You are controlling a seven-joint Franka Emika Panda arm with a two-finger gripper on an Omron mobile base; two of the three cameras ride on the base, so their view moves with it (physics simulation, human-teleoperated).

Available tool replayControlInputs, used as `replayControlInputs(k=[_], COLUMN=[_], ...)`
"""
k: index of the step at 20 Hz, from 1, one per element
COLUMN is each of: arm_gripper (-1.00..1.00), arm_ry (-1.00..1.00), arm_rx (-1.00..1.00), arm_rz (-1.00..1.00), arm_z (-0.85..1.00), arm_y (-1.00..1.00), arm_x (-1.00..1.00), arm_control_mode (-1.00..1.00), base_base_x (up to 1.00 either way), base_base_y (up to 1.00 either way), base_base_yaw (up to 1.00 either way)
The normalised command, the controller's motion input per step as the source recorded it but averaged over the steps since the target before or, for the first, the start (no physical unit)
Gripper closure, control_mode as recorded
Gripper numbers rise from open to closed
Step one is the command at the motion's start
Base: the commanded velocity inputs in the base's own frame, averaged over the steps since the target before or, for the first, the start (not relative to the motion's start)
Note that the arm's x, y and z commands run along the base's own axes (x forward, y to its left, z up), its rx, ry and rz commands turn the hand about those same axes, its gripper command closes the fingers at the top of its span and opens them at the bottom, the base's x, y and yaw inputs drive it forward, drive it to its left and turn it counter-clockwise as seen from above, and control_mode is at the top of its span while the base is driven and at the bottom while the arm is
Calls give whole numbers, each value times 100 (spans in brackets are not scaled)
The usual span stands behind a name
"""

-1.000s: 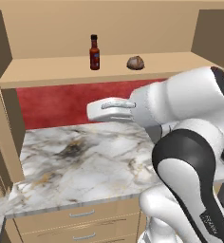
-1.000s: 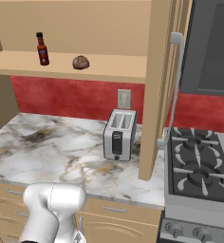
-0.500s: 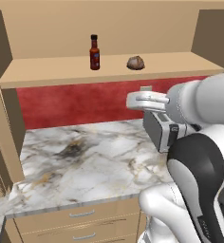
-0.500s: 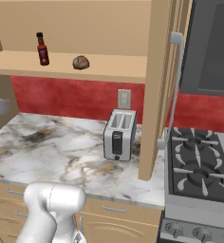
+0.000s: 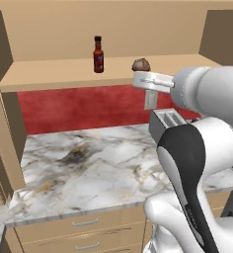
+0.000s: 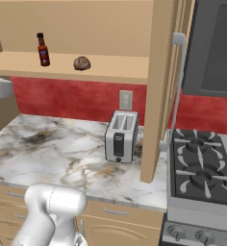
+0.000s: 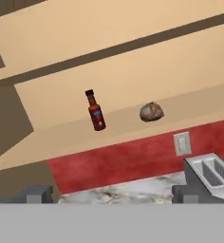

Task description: The dining table condiment station is running low on condiment bottle. Refill the condiment station by opening the cabinet and taking the condiment bottle from the cabinet and placing it on the dining table.

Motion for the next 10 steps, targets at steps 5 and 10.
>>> replayControlInputs(k=[5, 10], arm_gripper=[-100, -100], arm_ry=[-15, -15], arm_rx=[-4, -5], arm_rz=[4, 10], arm_z=[6, 10], arm_y=[0, 0], arm_x=[23, 12], arm_control_mode=[-100, -100], base_base_x=[0, 0], base_base_y=[0, 0], base_base_yaw=[0, 0])
